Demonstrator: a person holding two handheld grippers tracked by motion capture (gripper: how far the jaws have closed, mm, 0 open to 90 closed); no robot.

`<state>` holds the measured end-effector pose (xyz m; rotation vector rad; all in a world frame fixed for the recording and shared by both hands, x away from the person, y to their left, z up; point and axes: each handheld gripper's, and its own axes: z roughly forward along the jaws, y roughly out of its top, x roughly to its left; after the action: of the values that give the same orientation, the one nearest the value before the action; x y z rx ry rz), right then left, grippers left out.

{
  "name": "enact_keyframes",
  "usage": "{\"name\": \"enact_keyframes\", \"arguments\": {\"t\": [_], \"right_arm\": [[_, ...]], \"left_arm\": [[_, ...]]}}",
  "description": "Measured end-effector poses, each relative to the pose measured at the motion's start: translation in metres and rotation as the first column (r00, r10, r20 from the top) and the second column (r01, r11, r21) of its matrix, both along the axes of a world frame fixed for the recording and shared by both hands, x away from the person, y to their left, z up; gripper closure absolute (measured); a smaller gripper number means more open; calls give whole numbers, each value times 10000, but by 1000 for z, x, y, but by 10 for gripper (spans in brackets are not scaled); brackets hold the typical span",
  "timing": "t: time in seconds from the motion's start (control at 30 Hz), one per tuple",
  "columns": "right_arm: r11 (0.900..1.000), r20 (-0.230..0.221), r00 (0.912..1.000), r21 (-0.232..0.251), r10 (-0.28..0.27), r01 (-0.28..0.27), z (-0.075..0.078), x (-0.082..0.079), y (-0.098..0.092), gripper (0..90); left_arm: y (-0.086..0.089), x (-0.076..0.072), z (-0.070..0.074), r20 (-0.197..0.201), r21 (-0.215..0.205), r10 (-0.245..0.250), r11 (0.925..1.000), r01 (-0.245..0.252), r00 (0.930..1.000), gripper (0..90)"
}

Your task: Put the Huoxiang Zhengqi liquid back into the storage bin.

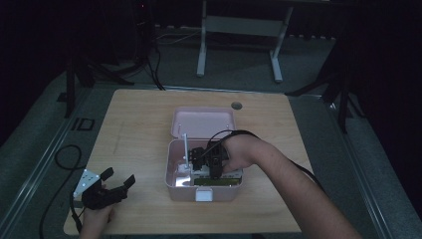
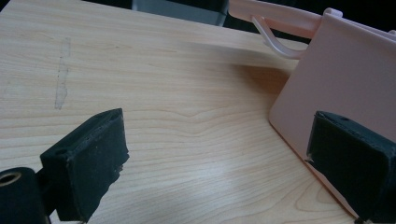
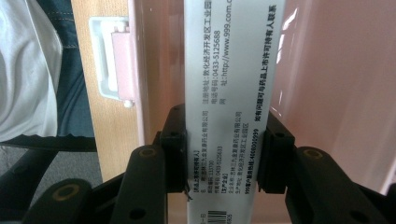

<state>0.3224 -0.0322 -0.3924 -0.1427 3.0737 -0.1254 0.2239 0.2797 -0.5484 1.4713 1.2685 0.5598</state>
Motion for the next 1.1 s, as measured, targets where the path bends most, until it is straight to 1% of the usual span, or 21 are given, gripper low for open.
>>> {"name": "enact_keyframes", "arguments": {"t": [0.2,0.27,0.33,0.4,0.77,0.93,1.1], "right_arm": [[10000,49,10000,-4,-35,35,-9,0,-1,615],[9999,-26,10000,104,-61,61,-14,0,-2,615],[9999,-41,10000,94,-74,74,-16,0,-3,615],[9999,-76,9999,122,-87,88,-22,1,-3,615],[9996,-191,9996,211,-196,200,-35,5,-3,614],[9998,-350,9993,146,-156,161,-45,7,-2,614],[9995,-431,9987,170,-262,270,-52,9,-3,614]], "left_arm": [[0,0,0,-15,-1,-2,10000,2,10000,52],[0,0,0,-22,8,-3,10000,3,10000,52],[0,0,0,-22,15,-1,10000,1,10000,52],[0,0,0,-18,10,7,10000,-7,10000,52],[0,0,0,-32,52,-16,10000,16,10000,52],[0,0,0,-23,40,-18,10000,18,10000,52],[0,0,0,-18,57,-27,10000,27,10000,53]]}}
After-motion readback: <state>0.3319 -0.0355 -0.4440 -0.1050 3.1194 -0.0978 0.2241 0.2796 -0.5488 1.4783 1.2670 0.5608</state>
